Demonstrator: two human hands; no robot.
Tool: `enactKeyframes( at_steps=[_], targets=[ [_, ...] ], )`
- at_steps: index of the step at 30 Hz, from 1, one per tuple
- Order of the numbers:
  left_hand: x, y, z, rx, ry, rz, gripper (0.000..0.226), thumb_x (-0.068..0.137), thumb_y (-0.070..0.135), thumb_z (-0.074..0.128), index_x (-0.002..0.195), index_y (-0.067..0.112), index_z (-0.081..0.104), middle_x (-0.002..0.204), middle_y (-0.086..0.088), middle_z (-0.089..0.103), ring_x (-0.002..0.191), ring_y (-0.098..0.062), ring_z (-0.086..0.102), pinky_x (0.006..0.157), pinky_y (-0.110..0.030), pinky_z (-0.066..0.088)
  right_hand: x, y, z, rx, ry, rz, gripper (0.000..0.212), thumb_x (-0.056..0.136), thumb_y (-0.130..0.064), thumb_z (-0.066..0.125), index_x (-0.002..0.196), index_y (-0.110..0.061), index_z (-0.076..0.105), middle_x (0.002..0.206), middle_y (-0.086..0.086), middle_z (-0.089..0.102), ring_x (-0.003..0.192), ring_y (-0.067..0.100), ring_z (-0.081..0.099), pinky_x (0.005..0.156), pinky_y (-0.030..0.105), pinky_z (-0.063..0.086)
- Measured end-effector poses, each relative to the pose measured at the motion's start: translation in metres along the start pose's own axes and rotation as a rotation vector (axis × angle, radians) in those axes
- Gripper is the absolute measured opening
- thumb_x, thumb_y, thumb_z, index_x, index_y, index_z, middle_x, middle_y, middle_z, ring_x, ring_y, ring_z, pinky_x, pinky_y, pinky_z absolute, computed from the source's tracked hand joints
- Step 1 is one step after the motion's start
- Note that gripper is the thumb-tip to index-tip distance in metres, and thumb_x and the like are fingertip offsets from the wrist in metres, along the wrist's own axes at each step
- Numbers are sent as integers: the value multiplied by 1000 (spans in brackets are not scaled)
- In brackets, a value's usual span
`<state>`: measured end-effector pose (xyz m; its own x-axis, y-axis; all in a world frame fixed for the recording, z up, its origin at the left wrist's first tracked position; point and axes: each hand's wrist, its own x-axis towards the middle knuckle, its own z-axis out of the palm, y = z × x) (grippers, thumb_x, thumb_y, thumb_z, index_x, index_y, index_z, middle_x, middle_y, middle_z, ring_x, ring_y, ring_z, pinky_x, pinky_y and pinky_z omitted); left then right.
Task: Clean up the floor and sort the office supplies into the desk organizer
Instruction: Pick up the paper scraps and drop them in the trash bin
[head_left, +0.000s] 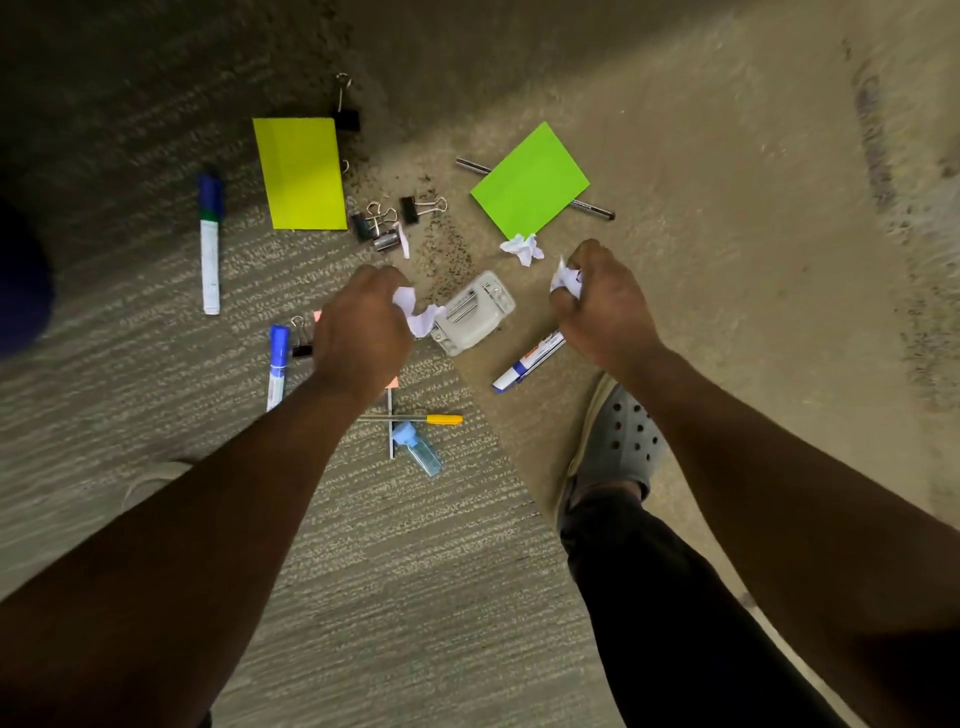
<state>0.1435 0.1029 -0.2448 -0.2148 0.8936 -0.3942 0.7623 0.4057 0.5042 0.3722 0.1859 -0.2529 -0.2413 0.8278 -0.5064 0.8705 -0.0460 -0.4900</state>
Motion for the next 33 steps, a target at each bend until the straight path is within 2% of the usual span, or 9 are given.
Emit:
enactKeyframes(
  at_steps=[4, 8, 13, 16, 21, 24, 29, 31, 33],
  targets=[
    [-6, -1, 14, 258, -101, 71, 26, 92, 27, 48, 106, 5, 53, 91, -25, 65, 81, -44, 63, 62, -41, 42, 11, -11, 25, -141, -11, -28, 30, 90, -19, 51, 116, -7, 44, 106, 17, 60, 99, 38, 57, 74, 38, 42],
    [-9, -11, 29, 330, -136, 91, 34, 86, 36, 50, 109, 11, 49, 89, -22, 67, 79, -41, 65, 63, -37, 43, 30, -18, 38, -279, -28, 39, 42, 96, -30, 49, 132, -13, 35, 122, 13, 55, 108, 36, 55, 79, 40, 44],
    [-9, -19, 41, 396, -199, 153, 35, 91, 23, 53, 122, 8, 48, 107, -21, 64, 92, -41, 61, 68, -42, 46, 38, -24, 39, -489, -63, -101, 33, 95, -20, 51, 126, -8, 44, 126, 19, 45, 107, 39, 54, 81, 44, 46],
    [-16, -20, 34, 267, -111, 95, 31, 93, 20, 50, 118, 1, 52, 98, -24, 66, 87, -42, 63, 65, -42, 45, 33, -24, 36, -313, -75, -117, 26, 97, -21, 47, 117, -4, 48, 120, 20, 49, 100, 41, 56, 74, 42, 40],
    [-58, -18, -9, -93, 84, -239, 32, 90, 22, 40, 89, -7, 55, 73, -23, 59, 64, -32, 53, 57, -29, 24, 4, -39, 13, -18, 47, 30, 27, 95, -21, 49, 114, -2, 44, 98, 24, 64, 93, 43, 61, 74, 41, 45],
    [-88, -22, -41, -181, 83, -350, 25, 94, 17, 46, 101, -6, 54, 80, -21, 61, 69, -32, 55, 59, -28, 25, -22, -57, 4, 59, -9, 104, 23, 91, -15, 46, 112, -10, 41, 87, 19, 67, 81, 40, 65, 71, 43, 52],
    [-125, -27, -110, -345, 38, -332, 19, 95, 4, 46, 114, 4, 45, 78, -2, 53, 58, -9, 49, 48, -17, 32, -57, -133, 7, 295, -63, 83, 9, 89, -16, 48, 90, -17, 57, 75, 1, 60, 67, 21, 58, 66, 30, 44],
    [-130, -30, -144, -378, 68, -306, 20, 97, 9, 44, 116, 10, 52, 82, -3, 59, 62, -9, 52, 54, -24, 40, -67, -189, 11, 457, -82, 91, 12, 88, -30, 45, 81, -27, 55, 68, -9, 53, 57, 5, 49, 59, 26, 39],
    [-128, -34, -184, -398, 177, -305, 25, 97, 21, 41, 101, 11, 63, 72, 5, 60, 61, -3, 54, 57, -24, 41, -73, -247, 16, 570, -79, 27, 18, 87, -38, 41, 81, -28, 55, 59, -12, 50, 51, 3, 44, 58, 27, 34]
  ],
)
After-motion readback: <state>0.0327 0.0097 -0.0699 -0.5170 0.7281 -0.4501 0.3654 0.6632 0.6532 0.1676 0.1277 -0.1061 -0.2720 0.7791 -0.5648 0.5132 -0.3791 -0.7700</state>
